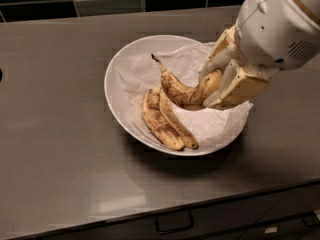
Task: Pick banana from white bowl
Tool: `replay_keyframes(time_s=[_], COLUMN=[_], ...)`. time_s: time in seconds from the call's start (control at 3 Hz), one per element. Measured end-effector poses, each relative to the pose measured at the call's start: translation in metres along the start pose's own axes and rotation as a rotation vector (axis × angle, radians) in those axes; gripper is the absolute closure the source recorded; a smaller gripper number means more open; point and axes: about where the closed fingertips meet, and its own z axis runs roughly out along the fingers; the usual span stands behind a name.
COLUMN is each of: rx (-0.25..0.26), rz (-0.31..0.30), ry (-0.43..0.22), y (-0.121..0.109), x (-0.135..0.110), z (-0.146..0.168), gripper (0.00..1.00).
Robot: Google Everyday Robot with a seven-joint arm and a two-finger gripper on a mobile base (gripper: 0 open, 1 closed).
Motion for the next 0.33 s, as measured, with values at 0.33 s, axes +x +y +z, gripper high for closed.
replay_keyframes(time_s=[0.33], rx=[0.001], rz=[-0.018], ry=[-0.013], y=[0.0011], x=[-0.0054], z=[-0.0014], gripper=[1.0])
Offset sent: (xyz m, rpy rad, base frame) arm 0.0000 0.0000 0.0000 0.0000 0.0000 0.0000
